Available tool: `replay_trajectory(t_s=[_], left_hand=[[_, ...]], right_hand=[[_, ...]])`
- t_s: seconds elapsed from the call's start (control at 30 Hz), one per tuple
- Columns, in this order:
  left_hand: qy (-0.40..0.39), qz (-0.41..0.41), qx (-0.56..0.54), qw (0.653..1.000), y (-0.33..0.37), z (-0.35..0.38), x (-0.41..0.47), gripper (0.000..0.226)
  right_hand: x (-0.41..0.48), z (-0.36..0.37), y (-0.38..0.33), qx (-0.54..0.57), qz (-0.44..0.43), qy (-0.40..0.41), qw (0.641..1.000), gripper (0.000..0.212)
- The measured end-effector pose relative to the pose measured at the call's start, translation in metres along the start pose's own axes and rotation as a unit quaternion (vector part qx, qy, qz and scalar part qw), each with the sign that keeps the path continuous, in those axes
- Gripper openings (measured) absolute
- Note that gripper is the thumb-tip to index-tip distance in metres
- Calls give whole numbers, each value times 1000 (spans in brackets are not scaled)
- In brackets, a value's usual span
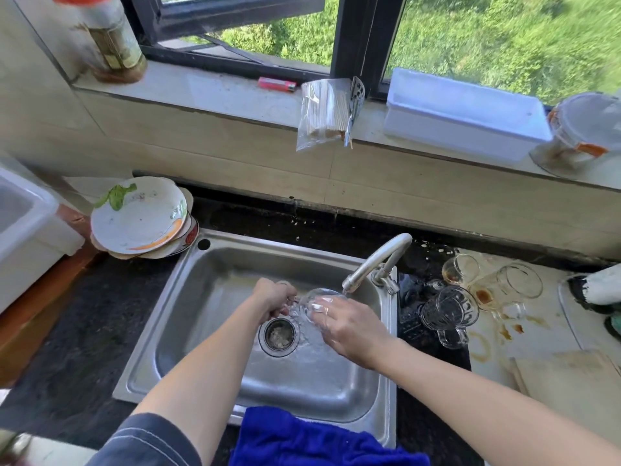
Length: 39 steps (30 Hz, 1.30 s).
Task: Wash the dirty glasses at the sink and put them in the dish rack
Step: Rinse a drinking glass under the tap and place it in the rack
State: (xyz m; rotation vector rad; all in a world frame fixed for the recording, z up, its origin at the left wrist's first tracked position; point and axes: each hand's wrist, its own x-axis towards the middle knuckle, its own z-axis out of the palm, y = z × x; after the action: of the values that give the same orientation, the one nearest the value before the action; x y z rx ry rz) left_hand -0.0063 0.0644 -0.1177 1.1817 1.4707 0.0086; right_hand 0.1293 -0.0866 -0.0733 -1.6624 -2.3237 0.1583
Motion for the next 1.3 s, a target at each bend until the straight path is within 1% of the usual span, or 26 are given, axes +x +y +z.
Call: replay_trajectory(t_s=[0.03, 0.07, 0.1, 0.13, 0.17, 0.2, 0.23, 0.3, 0.33, 0.37, 0.4, 0.43, 0.47, 0.5, 0.53, 0.57, 0.6, 0.67, 0.7, 0.77, 0.87, 1.0, 1.1, 1.17, 1.23, 1.3], left_hand=[[-8, -1, -32, 999, 0, 1, -2, 19], [-25, -7, -93, 995, -3, 1, -1, 24], [-50, -16, -174, 983, -6, 1, -2, 27], [-71, -18, -251, 965, -10, 3, -2, 27], [-83, -13, -312, 946, -15, 7, -3, 26], [-81, -5, -346, 935, -18, 14, -4, 25], [-67, 3, -372, 926, -20, 22, -5, 26], [-21, 23, -398, 917, -19, 30, -1, 24], [-6, 30, -392, 919, -18, 29, 3, 20], [1, 34, -374, 927, -16, 27, 5, 15], [10, 32, -339, 940, -13, 23, 8, 12], [16, 32, -297, 954, -11, 20, 8, 10], [14, 36, -253, 967, -7, 19, 8, 9], [7, 40, -216, 975, -3, 20, 6, 8], [1, 43, -187, 981, 1, 21, 4, 8], [2, 44, -163, 986, 3, 19, 5, 8], [8, 43, -140, 989, 4, 15, 8, 10], [33, 35, -101, 994, 4, 1, 16, 14], [44, 32, -87, 995, 3, -4, 18, 15], [38, 31, -72, 996, 6, 0, 14, 18], [11, 23, -59, 998, 13, 8, 7, 21], [46, 6, -14, 999, 8, -7, 7, 21], [1, 7, 4, 1000, 13, 5, -4, 11], [-21, 0, 36, 999, 14, 4, -1, 10], [-23, -15, 75, 997, 11, -4, 4, 17], [-30, -23, 74, 997, 8, -7, 1, 21]], right_hand=[[5, -1, -4, 29, 26, 10, 999, 25], [8, -4, -8, 77, 73, 16, 994, 23], [8, -5, -9, 135, 141, 20, 981, 20], [7, -7, -11, 198, 213, 30, 956, 19], [7, -7, -13, 266, 283, 36, 921, 19], [10, -5, -16, 311, 331, 45, 890, 19], [15, -3, -19, 337, 364, 58, 866, 18], [21, 1, -23, 383, 406, 86, 825, 16], [20, 0, -22, 396, 410, 84, 817, 16], [15, -3, -21, 384, 391, 66, 834, 18], [9, -6, -17, 348, 345, 35, 871, 22], [2, -6, -11, 280, 280, -6, 918, 27], [-2, -7, -6, 195, 212, -32, 957, 33], [-4, -5, 0, 95, 139, -36, 985, 38], [-5, -4, 3, 38, 91, -34, 995, 41], [-5, -2, 7, 17, 63, -34, 997, 41], [-7, -1, 12, 19, 46, -33, 998, 40], [-13, -7, 20, 34, 25, -57, 997, 34], [-16, -8, 22, 28, 16, -57, 998, 32], [-11, -4, 20, 0, 8, -38, 999, 34], [-4, 3, 11, -4, 19, -26, 999, 39], [-23, -3, 22, 14, -16, -36, 999, 39], [-12, 4, 11, -25, -24, -2, 999, 41], [-12, 8, 11, -26, -27, 9, 999, 45], [-17, 7, 20, -37, -25, 1, 999, 38], [-17, 5, 24, -35, 5, -1, 999, 18]])
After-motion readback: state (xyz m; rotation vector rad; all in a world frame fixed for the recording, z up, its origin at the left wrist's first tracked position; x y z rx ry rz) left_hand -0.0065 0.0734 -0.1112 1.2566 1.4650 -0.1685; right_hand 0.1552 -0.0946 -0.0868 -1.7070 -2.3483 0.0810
